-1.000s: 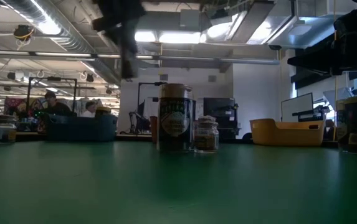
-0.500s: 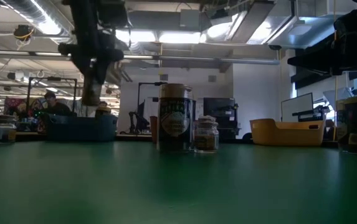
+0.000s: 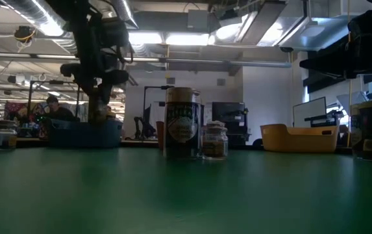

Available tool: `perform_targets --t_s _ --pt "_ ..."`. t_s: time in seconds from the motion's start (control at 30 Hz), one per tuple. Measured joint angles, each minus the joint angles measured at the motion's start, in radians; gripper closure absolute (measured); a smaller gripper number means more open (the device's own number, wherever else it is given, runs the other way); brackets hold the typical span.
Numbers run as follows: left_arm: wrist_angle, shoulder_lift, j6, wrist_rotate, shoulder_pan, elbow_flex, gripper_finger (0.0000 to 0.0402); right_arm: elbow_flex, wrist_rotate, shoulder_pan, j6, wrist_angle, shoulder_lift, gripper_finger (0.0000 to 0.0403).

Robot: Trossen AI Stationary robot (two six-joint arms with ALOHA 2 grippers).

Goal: Sort spices by type
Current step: Put the yellow seasoning bottle into the blue bin

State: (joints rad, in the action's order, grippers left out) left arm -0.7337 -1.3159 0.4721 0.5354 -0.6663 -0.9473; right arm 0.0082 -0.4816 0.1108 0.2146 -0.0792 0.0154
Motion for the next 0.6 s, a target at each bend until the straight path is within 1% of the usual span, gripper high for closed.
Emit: perform_targets --t_s 0.13,0.3,0.6 --pt "0.044 -0.007 -0.001 -0.002 -0.002 0.032 0.0180 0.000 0.000 0.000 0.000 0.000 0.000 0.0391" --pt "0.150 -0.007 -0.022 -0.003 -0.005 0.083 0.0180 0.000 0.002 0.000 0.000 0.000 0.000 0.0391" --pt "0.276 -0.007 -0.010 -0.016 -0.006 0.184 0.0180 0.000 0.002 0.000 0.000 0.001 0.000 0.0391"
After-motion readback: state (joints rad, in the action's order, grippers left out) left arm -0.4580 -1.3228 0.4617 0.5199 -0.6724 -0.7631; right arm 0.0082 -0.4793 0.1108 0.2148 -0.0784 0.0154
